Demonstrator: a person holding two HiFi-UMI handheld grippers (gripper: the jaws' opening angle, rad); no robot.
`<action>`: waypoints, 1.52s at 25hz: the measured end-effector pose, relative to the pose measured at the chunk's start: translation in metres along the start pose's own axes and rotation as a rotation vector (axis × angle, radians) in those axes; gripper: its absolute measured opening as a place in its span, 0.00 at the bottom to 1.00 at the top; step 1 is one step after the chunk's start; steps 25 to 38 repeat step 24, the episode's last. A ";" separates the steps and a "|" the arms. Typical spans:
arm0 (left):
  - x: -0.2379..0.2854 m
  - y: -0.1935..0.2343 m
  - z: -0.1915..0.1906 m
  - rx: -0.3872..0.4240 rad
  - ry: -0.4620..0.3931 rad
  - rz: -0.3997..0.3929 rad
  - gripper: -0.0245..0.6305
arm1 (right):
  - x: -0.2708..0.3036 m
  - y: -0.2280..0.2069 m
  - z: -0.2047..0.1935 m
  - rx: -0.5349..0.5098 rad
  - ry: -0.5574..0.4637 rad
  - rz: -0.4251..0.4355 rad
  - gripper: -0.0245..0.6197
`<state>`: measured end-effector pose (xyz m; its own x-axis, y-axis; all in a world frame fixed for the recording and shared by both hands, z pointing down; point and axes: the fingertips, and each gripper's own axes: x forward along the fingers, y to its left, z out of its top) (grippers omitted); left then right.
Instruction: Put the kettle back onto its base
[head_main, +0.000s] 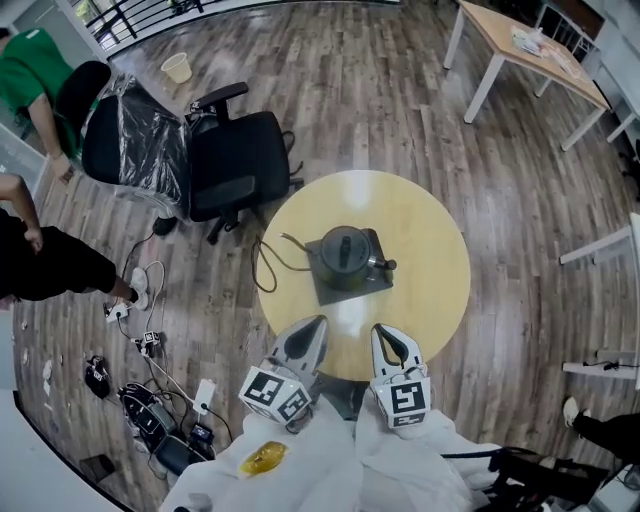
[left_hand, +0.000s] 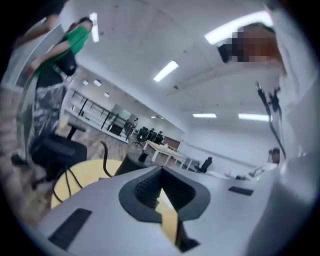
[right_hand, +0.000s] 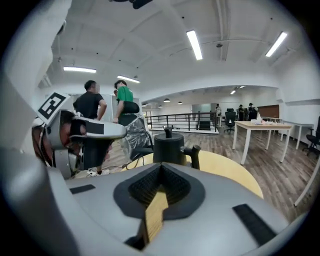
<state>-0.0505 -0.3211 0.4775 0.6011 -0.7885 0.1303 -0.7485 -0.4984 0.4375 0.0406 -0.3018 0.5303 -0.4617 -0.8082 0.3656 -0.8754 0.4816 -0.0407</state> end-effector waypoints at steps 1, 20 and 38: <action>-0.001 -0.008 -0.004 0.081 -0.005 0.019 0.03 | -0.003 0.002 0.006 -0.014 -0.017 0.007 0.06; 0.005 -0.027 -0.026 0.146 0.053 0.078 0.03 | -0.009 -0.003 0.029 -0.060 -0.083 0.014 0.06; 0.008 -0.028 -0.026 0.138 0.056 0.083 0.03 | -0.010 -0.005 0.030 -0.058 -0.084 0.015 0.05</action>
